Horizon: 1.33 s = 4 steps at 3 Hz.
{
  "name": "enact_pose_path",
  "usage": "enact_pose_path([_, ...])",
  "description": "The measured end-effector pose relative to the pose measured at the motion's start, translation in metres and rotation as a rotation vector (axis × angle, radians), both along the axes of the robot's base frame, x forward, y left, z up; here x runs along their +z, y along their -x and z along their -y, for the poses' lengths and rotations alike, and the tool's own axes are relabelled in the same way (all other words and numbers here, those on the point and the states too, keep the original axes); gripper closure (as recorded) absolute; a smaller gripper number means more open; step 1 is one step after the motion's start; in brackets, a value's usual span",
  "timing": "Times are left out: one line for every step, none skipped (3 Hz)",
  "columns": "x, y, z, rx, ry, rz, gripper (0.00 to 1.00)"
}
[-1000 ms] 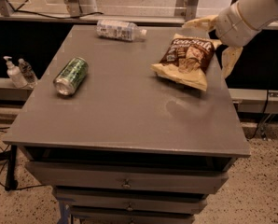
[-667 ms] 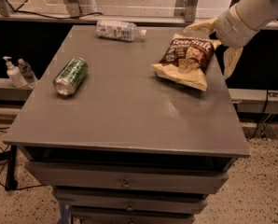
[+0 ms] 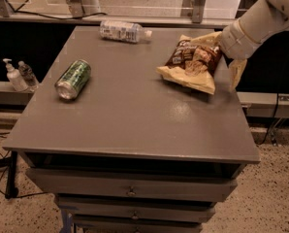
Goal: Pick brown chip bag
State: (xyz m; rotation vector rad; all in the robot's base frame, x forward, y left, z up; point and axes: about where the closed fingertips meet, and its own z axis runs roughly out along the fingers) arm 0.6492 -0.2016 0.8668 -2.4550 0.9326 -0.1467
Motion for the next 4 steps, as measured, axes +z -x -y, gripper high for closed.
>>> enact_pose_path([-0.0190, -0.0020, -0.0081, -0.011, -0.005, -0.023, 0.00])
enact_pose_path([-0.0167, -0.0030, -0.0106, -0.014, -0.003, -0.024, 0.17])
enact_pose_path([-0.0149, -0.0030, -0.0108, -0.014, -0.003, -0.024, 0.41])
enact_pose_path([-0.0138, -0.0031, -0.0109, -0.014, -0.003, -0.024, 0.64])
